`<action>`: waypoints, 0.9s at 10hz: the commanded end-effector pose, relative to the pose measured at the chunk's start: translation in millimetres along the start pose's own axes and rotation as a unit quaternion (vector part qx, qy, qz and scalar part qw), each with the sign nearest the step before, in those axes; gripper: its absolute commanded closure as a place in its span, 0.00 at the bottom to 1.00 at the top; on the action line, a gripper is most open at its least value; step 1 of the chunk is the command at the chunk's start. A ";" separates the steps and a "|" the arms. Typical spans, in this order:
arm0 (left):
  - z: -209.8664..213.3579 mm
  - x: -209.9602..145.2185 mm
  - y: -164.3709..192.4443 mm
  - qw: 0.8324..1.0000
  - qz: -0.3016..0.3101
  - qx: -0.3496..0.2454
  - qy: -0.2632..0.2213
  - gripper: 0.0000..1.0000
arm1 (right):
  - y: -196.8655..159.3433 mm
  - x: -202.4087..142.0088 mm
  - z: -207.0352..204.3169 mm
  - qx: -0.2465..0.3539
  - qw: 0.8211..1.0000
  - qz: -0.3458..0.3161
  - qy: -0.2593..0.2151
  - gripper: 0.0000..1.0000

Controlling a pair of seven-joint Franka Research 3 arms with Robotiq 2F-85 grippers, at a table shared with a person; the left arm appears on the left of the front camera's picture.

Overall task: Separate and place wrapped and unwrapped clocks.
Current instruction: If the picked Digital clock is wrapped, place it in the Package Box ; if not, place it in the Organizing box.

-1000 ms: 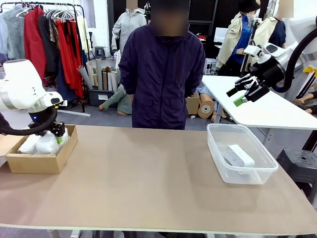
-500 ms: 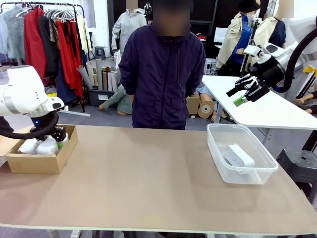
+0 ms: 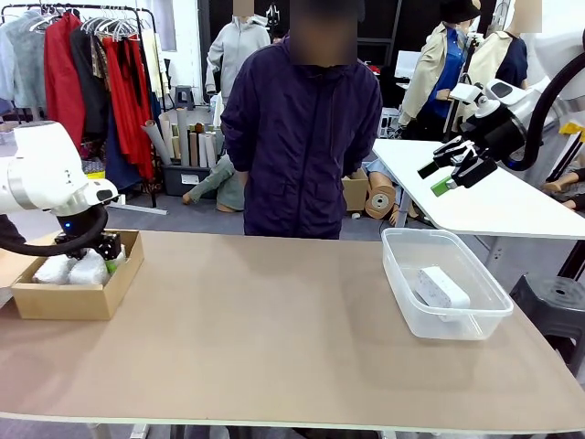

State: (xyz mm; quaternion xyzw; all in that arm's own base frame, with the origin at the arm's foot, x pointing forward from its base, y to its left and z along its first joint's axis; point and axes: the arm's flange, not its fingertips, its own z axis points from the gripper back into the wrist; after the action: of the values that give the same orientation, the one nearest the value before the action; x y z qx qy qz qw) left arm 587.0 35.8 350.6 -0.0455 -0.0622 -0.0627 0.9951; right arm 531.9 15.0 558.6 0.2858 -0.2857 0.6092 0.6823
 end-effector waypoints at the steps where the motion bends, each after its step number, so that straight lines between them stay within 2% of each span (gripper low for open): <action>1: 10.4 0.1 5.9 1.000 -0.001 -0.013 -0.008 0.04 | 0.3 1.6 1.0 0.001 1.000 0.001 -0.001 0.00; 2: 14.9 0.6 6.6 1.000 -0.004 -0.022 -0.008 0.00 | 0.3 1.6 1.0 0.001 1.000 0.001 -0.001 0.00; 7: 47.8 -3.2 1.6 0.999 -0.001 -0.036 -0.026 0.00 | 0.3 1.6 1.0 0.001 1.000 0.001 -0.001 0.00; 9: 51.3 -4.0 -5.0 0.999 0.028 -0.024 -0.033 0.00 | 0.3 1.6 1.0 0.001 1.000 0.001 -0.001 0.00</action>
State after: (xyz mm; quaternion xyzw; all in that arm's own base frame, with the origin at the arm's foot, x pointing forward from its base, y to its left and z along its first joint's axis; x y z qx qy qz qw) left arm 580.8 37.0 401.8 -0.0671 -0.0858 -0.0505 0.9928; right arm 531.9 15.0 558.6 0.2858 -0.2857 0.6092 0.6823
